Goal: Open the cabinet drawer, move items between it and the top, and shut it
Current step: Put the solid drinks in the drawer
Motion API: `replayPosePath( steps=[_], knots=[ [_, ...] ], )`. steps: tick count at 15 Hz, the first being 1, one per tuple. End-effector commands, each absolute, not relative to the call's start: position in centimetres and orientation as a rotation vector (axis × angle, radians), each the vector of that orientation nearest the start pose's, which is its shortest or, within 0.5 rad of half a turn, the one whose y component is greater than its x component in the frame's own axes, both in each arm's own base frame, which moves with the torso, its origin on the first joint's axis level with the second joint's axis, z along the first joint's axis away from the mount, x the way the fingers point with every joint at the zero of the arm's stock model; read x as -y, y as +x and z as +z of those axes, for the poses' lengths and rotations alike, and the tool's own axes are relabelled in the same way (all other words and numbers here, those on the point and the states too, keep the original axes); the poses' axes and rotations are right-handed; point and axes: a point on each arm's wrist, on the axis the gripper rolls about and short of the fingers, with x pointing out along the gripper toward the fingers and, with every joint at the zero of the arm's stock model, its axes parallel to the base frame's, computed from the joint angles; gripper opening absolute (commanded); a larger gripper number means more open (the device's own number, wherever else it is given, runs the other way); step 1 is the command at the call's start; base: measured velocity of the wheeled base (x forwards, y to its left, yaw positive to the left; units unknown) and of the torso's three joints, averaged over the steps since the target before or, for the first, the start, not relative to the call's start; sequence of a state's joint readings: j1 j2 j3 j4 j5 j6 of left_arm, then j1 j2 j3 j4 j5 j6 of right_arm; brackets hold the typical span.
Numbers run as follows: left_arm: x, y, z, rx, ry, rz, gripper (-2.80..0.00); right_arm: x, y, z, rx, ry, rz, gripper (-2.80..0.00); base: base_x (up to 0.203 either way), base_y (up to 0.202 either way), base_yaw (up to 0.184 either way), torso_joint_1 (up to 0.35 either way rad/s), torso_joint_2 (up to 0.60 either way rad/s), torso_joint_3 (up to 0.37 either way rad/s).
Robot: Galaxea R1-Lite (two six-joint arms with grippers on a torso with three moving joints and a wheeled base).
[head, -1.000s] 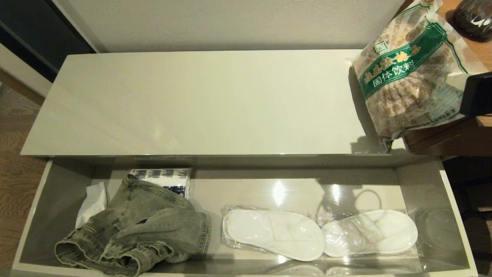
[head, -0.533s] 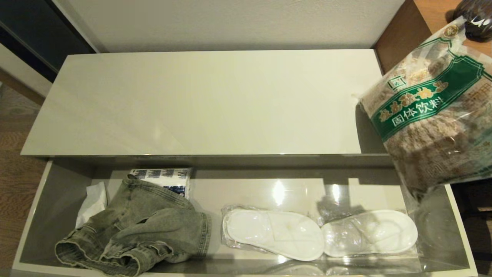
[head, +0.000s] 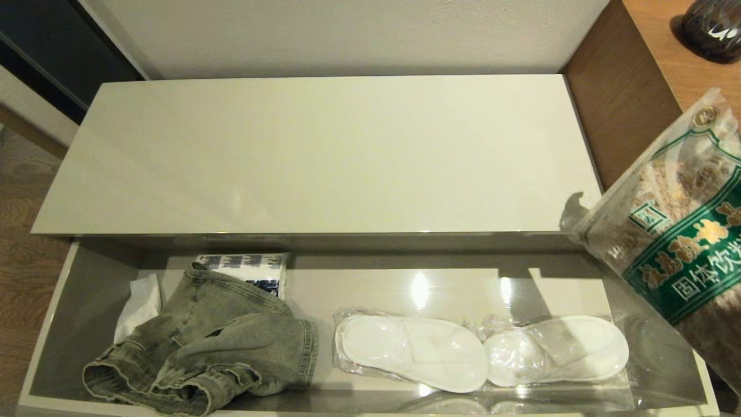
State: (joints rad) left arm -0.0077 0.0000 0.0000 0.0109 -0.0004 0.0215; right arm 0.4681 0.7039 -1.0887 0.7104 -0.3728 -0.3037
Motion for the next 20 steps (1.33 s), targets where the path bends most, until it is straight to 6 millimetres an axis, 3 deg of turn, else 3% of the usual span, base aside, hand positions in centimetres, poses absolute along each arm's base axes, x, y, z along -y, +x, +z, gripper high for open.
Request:
replayPosePath(
  steps=[1, 6, 13, 15, 20],
  knots=[
    [0.0, -2.3, 7.4, -0.012, 0.022, -0.008, -2.80, 2.1, -2.3, 29.2, -0.239, -0.439, 0.137, -2.80, 0.000, 0.000, 0.000, 0.000, 0.00, 0.000],
    [0.0, -2.3, 7.4, -0.012, 0.022, -0.008, -2.80, 2.4, -3.3, 28.1, -0.284, -0.485, 0.221, -2.80, 0.000, 0.000, 0.000, 0.000, 0.00, 0.000],
    [0.0, -2.3, 7.4, -0.012, 0.022, -0.008, -2.80, 0.4, -0.2, 24.9, -0.474, -0.518, 0.448, -2.80, 0.000, 0.000, 0.000, 0.000, 0.00, 0.000],
    [0.0, -2.3, 7.4, -0.012, 0.022, -0.008, -2.80, -0.5, 1.5, 23.5, -0.550, -0.540, 0.477, -2.80, 0.000, 0.000, 0.000, 0.000, 0.00, 0.000],
    [0.0, -2.3, 7.4, -0.012, 0.022, -0.008, -2.80, -4.0, 8.5, 23.0, -0.364, -0.499, 0.422, -2.80, 0.000, 0.000, 0.000, 0.000, 0.00, 0.000]
  ],
)
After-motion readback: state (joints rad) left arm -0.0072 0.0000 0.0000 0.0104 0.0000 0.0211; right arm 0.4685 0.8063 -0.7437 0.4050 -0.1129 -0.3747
